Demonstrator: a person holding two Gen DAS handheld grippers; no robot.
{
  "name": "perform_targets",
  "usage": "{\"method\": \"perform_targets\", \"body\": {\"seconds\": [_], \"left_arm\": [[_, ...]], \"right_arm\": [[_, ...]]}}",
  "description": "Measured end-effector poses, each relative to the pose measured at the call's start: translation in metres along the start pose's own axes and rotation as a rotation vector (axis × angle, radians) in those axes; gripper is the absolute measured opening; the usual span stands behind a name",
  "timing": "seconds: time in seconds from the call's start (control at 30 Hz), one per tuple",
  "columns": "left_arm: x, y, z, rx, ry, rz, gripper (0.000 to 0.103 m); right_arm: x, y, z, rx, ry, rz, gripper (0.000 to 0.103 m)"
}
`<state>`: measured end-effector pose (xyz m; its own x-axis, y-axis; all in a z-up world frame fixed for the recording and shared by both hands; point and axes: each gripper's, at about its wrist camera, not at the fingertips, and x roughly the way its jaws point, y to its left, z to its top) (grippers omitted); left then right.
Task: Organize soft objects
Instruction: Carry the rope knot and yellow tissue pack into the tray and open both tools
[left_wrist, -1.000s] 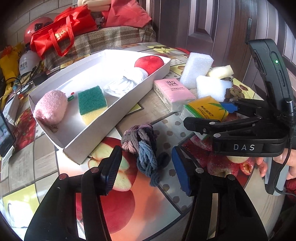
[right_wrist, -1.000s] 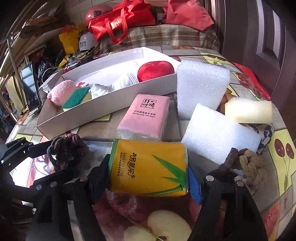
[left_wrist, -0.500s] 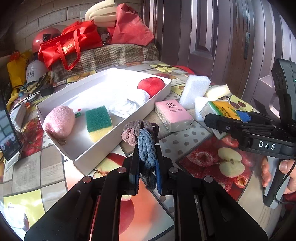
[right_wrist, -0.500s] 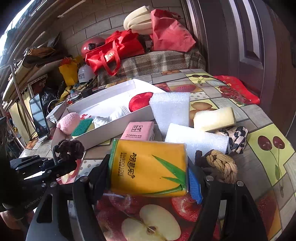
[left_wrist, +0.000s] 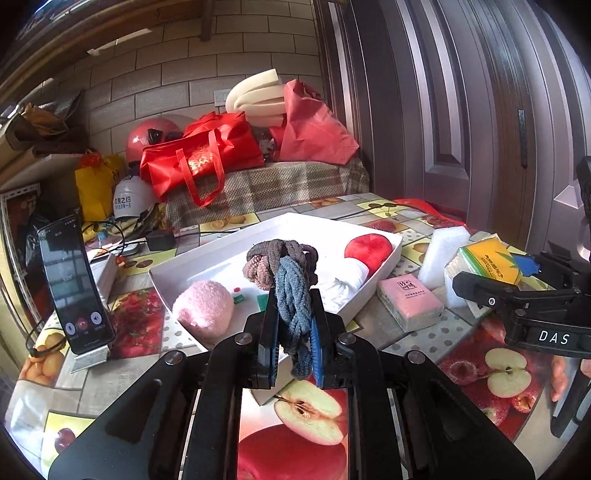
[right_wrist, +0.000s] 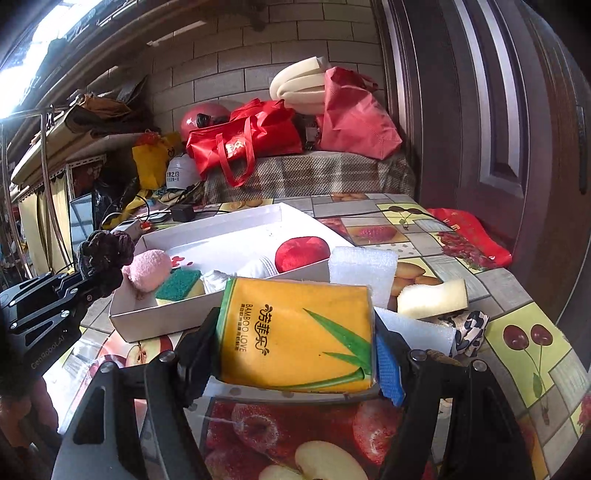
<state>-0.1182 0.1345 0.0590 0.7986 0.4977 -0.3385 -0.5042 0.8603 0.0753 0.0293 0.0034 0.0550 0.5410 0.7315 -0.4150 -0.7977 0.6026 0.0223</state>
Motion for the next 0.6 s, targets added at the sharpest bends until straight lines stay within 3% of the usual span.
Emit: {"method": "perform_targets", "body": {"seconds": [0.33, 0.6], "left_arm": [[0.036, 0.03, 0.009, -0.045, 0.01, 0.089, 0.013], [0.069, 0.068, 0.015, -0.142, 0.033, 0.14, 0.013]], "right_arm": [[0.033, 0.044, 0.014, -0.101, -0.026, 0.011, 0.073], [0.07, 0.06, 0.032, -0.077, -0.041, -0.012, 0.073]]}}
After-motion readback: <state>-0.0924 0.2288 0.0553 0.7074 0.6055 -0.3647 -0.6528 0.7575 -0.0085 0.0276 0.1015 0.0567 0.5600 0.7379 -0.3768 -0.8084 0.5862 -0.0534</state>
